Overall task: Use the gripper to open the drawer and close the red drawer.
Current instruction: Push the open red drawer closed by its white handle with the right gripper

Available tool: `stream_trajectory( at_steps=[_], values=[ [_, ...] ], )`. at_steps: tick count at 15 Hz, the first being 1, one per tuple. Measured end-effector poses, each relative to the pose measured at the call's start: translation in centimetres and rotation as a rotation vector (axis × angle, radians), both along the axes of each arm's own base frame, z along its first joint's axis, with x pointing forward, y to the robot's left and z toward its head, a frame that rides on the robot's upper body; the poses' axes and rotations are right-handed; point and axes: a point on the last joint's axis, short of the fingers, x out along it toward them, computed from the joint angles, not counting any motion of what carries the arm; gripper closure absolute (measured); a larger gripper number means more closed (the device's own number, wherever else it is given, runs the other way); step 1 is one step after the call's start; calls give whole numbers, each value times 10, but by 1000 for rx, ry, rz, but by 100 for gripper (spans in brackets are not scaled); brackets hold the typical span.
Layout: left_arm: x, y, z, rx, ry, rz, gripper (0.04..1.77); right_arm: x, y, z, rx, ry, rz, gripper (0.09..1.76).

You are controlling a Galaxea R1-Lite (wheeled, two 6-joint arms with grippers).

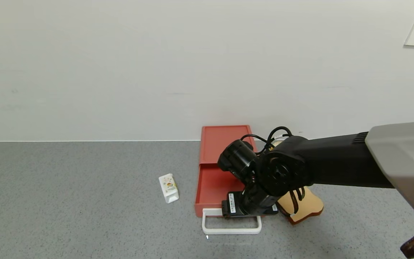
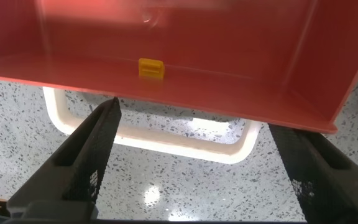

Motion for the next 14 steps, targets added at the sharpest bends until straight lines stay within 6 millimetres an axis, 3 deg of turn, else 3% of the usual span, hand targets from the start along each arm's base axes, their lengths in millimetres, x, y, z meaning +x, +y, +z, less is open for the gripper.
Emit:
stream_trajectory(
  at_steps=[14],
  values=[
    [0, 0, 0, 2, -1, 0, 9, 24, 4, 4, 30, -58, -39, 14]
  ],
)
